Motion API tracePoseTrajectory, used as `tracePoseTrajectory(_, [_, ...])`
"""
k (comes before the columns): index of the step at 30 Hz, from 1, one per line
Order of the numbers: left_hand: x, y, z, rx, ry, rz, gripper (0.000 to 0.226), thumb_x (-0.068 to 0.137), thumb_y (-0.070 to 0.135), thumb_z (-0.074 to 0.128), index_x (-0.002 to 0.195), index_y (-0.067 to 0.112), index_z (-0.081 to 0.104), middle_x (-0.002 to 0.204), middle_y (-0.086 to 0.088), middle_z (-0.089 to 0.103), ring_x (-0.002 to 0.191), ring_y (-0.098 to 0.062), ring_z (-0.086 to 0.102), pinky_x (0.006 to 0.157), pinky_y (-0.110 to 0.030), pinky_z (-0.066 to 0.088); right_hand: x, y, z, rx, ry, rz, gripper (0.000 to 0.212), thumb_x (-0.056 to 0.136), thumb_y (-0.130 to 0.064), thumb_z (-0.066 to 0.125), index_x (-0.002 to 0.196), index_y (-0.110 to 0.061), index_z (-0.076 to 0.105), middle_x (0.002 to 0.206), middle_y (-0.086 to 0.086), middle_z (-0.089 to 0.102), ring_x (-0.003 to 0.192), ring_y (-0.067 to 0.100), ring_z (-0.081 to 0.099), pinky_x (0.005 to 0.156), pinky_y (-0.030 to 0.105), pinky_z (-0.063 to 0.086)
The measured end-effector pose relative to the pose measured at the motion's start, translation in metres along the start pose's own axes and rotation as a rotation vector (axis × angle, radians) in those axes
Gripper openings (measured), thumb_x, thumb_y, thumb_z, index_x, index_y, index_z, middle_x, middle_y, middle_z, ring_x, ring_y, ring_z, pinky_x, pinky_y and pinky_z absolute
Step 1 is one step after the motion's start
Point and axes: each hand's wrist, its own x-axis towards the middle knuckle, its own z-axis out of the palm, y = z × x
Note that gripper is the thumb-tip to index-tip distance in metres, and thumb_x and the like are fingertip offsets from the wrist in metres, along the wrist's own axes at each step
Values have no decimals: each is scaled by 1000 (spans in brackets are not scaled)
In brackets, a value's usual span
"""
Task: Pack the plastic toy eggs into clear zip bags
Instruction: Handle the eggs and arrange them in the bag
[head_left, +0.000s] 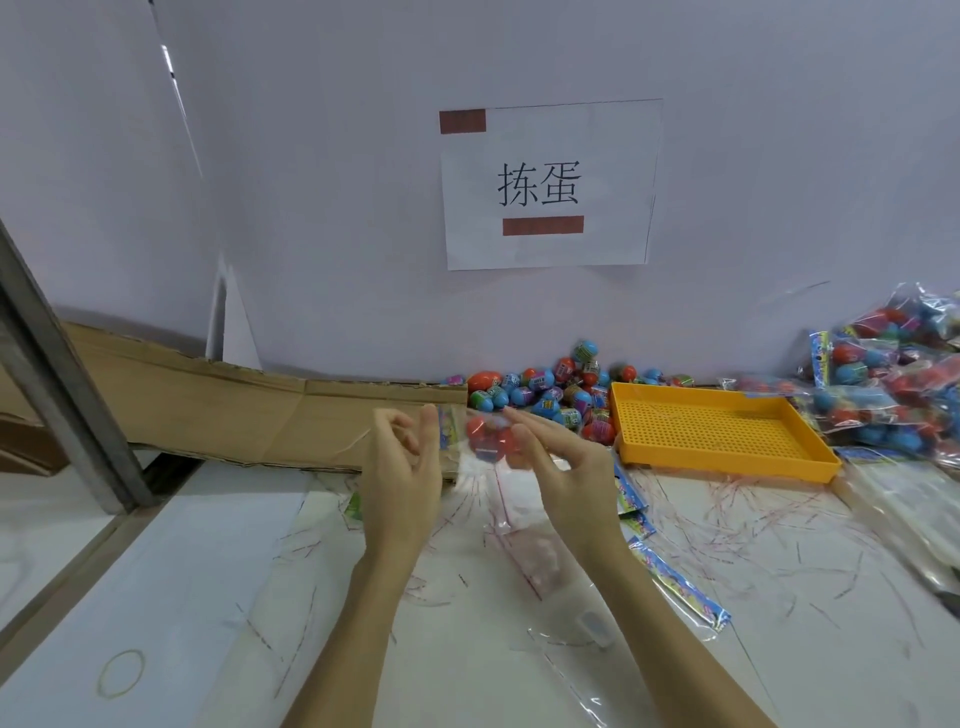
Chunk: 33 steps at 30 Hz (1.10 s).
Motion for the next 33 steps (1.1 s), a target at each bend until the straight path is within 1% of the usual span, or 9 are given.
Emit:
tracePoseTrajectory(3, [-3,7,5,-186,-235,-198,81,87,87,26,91,20,71,68,-3,72,59,-21,71,56,-28,59,-4,7,5,-291,-155,-211,32,94,-45,60,121,-32,71,130,-17,67,130,0,52,110,33,45])
tracePoseTrajectory(6, [1,8,2,-474,-295,-433,59,92,70,56,108,16,75,93,-9,79,80,-22,78,69,-35,63,-10,6,16,-275,-338,-165,40,101,-56,44,117,-37,75,139,-21,61,138,-1,43,116,29,35])
tracePoseTrajectory(9, [4,5,0,-626,-244,-516,27,94,33,74,114,15,69,108,-15,77,90,-28,78,71,-36,62,-11,1,19,-143,-187,-130,32,107,-38,45,121,-32,74,136,-20,63,134,-1,50,112,23,40])
tracePoseTrajectory(15, [6,10,-2,-1010,-338,-499,47,94,3,70,137,14,55,123,-14,73,110,-38,73,82,-45,63,-6,-4,15,62,-43,333,61,95,-38,67,149,-24,41,137,-5,62,119,8,63,97,23,54])
tracePoseTrajectory(18, [1,15,2,-926,-373,-467,57,82,15,80,136,20,60,129,-5,71,116,-31,71,85,-42,63,-5,-5,11,428,-51,516,42,98,-25,67,135,-9,54,107,11,77,97,25,76,79,33,63])
tracePoseTrajectory(21, [3,13,3,-730,-283,-449,52,82,38,82,129,24,66,121,-2,76,108,-23,74,88,-38,58,-1,-6,5,346,-9,455,23,99,-18,65,120,-9,63,90,6,79,85,21,77,71,31,63])
tracePoseTrajectory(25, [8,2,0,-699,-131,-476,21,90,17,78,110,22,72,98,0,78,95,-22,72,80,-35,57,4,-4,-2,256,8,382,21,98,-25,68,118,-29,66,87,-9,78,83,13,74,64,21,58])
tracePoseTrajectory(29, [7,1,4,-640,-158,-424,27,99,8,65,121,23,64,110,-10,73,92,-21,69,74,-33,54,3,-8,1,289,20,383,19,99,-29,64,115,-38,66,87,-11,77,82,10,72,63,18,56])
tracePoseTrajectory(33, [4,6,0,-513,-265,-284,23,100,41,60,116,28,70,107,-1,72,84,-6,69,68,-15,53,3,-10,-8,219,-159,389,17,98,-35,64,111,-40,75,85,-9,76,75,5,67,59,16,49])
